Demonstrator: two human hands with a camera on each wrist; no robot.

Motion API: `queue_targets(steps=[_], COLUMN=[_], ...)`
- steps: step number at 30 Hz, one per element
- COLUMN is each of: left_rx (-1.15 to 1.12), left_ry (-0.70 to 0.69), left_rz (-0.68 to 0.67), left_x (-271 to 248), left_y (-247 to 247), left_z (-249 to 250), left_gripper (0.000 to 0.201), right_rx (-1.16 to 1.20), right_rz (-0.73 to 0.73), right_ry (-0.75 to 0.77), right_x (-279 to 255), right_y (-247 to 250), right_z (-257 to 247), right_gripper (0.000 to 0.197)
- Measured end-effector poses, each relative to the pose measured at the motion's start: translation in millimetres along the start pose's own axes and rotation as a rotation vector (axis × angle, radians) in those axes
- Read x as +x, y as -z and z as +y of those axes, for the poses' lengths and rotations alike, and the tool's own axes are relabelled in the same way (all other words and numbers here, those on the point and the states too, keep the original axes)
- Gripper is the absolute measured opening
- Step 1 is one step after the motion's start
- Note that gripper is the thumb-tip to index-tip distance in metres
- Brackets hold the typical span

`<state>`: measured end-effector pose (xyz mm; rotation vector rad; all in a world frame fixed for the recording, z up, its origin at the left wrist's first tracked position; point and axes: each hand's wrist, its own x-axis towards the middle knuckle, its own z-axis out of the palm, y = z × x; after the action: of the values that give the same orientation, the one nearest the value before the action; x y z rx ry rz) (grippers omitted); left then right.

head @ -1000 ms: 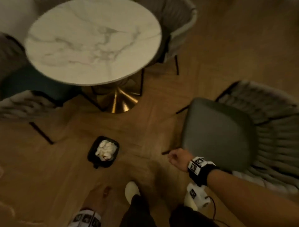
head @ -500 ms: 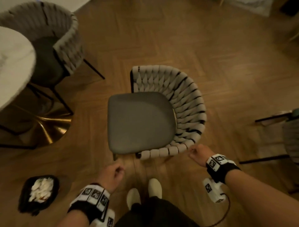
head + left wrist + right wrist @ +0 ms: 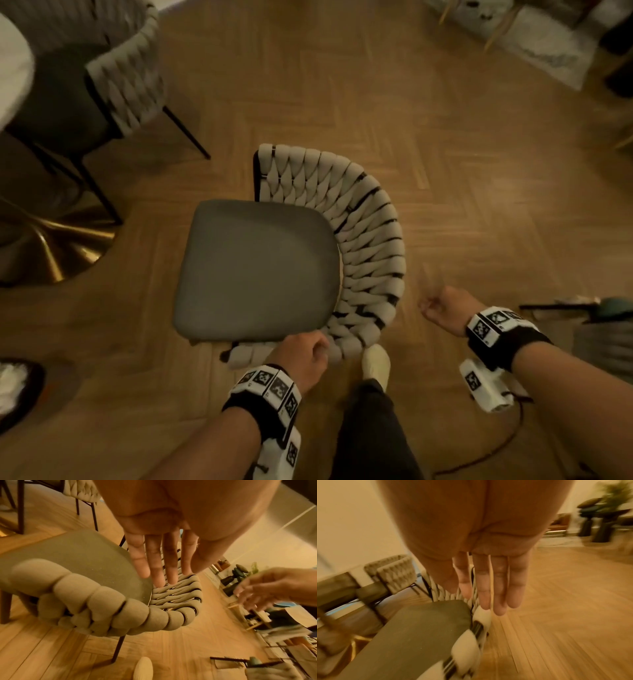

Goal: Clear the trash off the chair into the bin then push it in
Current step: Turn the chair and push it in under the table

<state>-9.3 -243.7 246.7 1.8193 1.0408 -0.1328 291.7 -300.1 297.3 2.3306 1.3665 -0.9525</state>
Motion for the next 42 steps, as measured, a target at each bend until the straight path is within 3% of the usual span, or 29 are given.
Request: queue_targets(steps=[2,6,9,13,16,20,25,30,35,40,42], left_rx=[-0.034,-0.103,-0.1,-0.039,-0.004,-0.008,0.036,0.055,0.085,0.145,0.18], left_ry=[0.068,0.26,0.375,0.425,0.437,0.462,0.409,0.418,0.504,0.553,0.584], left_rz=[0.019,0.044,0.028,0.041,0.027,0.055,0.076,0.042,-0.015,0.025,0.052], left_x=[29,96,145,201,241,268,243,172,75,6,-11], left_y=[-23,-76,-107,-129,-138,-146,-148,-135,-119,-97,-90], left_z=[18,65,99,125,125,114,97,50,-30,-85,-96], left_gripper=[0.015,0.03,0.05,0.074,0.084,0.074,0.072,0.078,0.086,0.078,0.092], right_rx=[-0.118,-0.482,-0.887,-1.293,-1.373,-1.373,-1.282,-1.196,-1.072,-1.077,-1.065], right_rz=[0.002,0.018,-0.063,-0.115,-0.099,-0.15,-0.143,-0.206,-0.299,-0.248,-0.259], right_ry=[0.13,0.547,0.802,0.958,1.013,1.045,1.008,1.02,1.21,1.174,1.133], right_x=[53,164,225,282,311,325,307,256,222,186,165], right_y=[26,71,87,92,89,89,78,36,-11,-62,-84], right_z=[15,26,29,24,7,-1,-4,-30,-72,-122,-143], right_gripper=[0.01,0.046,0.073,0.088,0.088,0.095,0.1,0.093,0.075,0.101,0.102])
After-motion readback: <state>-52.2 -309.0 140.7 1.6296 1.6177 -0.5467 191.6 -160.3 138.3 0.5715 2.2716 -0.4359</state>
